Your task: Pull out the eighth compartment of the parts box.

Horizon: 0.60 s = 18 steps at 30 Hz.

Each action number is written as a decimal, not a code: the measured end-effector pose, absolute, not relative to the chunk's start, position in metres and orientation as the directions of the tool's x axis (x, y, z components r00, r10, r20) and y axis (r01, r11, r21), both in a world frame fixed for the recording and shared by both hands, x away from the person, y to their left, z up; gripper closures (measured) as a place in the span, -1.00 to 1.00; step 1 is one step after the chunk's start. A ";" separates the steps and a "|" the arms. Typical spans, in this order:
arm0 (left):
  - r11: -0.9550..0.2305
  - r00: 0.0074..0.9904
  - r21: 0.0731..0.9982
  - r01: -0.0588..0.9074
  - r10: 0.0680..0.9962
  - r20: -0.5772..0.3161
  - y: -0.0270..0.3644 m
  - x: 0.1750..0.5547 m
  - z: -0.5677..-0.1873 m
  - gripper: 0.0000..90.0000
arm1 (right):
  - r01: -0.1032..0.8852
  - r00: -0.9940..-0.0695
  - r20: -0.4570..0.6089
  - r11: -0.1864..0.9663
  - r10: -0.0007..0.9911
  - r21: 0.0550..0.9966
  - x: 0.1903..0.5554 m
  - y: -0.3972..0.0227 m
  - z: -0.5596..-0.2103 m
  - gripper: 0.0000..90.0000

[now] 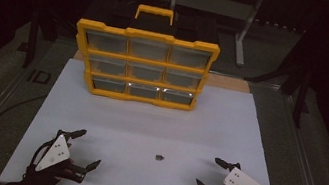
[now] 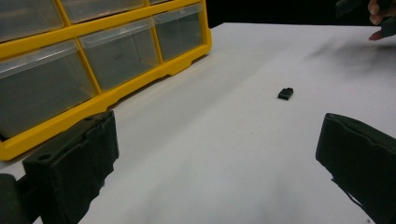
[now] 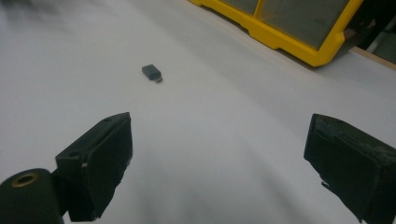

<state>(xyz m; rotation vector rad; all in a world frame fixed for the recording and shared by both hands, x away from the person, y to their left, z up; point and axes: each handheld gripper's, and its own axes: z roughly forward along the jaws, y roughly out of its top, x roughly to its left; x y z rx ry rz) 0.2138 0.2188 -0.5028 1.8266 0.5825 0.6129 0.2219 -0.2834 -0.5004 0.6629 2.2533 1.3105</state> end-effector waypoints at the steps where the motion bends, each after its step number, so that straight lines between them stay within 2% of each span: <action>1: -0.308 0.747 0.946 0.098 0.651 0.134 0.219 0.214 -0.503 -1.00 | 0.176 -0.784 -0.137 0.428 0.606 0.886 0.222 -0.283 -0.500 -0.82; 18: -0.304 0.747 0.949 0.083 0.649 0.142 0.217 0.213 -0.498 -1.00 | 0.171 -0.784 -0.147 0.437 0.603 0.883 0.222 -0.282 -0.501 -0.82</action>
